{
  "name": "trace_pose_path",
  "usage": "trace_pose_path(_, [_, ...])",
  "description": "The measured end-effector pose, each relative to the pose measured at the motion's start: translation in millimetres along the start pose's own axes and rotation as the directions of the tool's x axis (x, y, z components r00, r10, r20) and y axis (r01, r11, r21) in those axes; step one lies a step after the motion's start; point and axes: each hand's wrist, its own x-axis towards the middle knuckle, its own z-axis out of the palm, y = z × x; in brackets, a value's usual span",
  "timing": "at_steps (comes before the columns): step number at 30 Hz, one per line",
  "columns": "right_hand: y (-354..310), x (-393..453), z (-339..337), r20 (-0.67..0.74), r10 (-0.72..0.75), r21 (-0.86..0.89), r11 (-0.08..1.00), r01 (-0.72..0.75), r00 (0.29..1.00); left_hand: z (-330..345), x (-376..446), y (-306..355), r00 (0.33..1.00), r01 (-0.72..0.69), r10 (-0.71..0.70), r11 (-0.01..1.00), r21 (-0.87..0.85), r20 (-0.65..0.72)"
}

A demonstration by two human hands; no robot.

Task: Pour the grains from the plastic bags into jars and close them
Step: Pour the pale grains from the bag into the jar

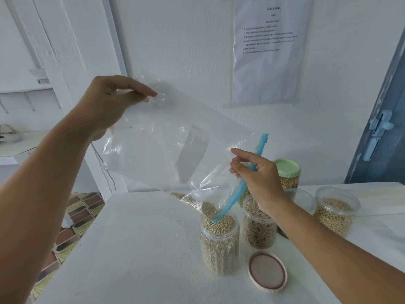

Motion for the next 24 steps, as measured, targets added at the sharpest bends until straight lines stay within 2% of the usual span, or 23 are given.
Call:
trace_pose_path(4, [3,0,-2,-0.038,0.013,0.004,1.0,-0.013,0.999,-17,-12,-10,0.963,0.103,-0.101,0.995,0.005,0.251])
trace_pose_path(7, [6,1,-4,-0.058,0.024,0.001,1.0,-0.024,0.998,-29,-20,-18,0.924,0.216,-0.21,0.976,0.02,0.32])
trace_pose_path(9, [7,1,-4,-0.064,0.027,-0.005,1.0,-0.027,0.998,-30,-24,-21,0.94,0.225,-0.225,0.974,0.027,0.257])
trace_pose_path(11, [7,1,-2,-0.057,0.029,-0.004,1.0,-0.029,0.998,-26,-24,-23,0.973,0.168,-0.171,0.985,0.032,0.152])
trace_pose_path(14, [5,2,2,-0.039,0.022,0.004,1.0,-0.022,0.999,-21,-23,-26,0.991,0.093,-0.096,0.995,0.039,0.089])
trace_pose_path(16, [4,2,5,-0.031,0.013,0.01,1.0,-0.012,0.999,-21,-20,-28,0.991,0.096,-0.098,0.995,0.031,0.087])
trace_pose_path(20, [5,1,2,-0.04,0.012,-0.009,1.0,-0.012,0.999,-25,-19,-27,0.978,0.111,-0.098,0.992,-0.063,0.184])
trace_pose_path(24, [5,0,0,-0.051,0.016,-0.017,1.0,-0.017,0.999,-25,-19,-27,0.988,0.079,-0.071,0.995,-0.053,0.134])
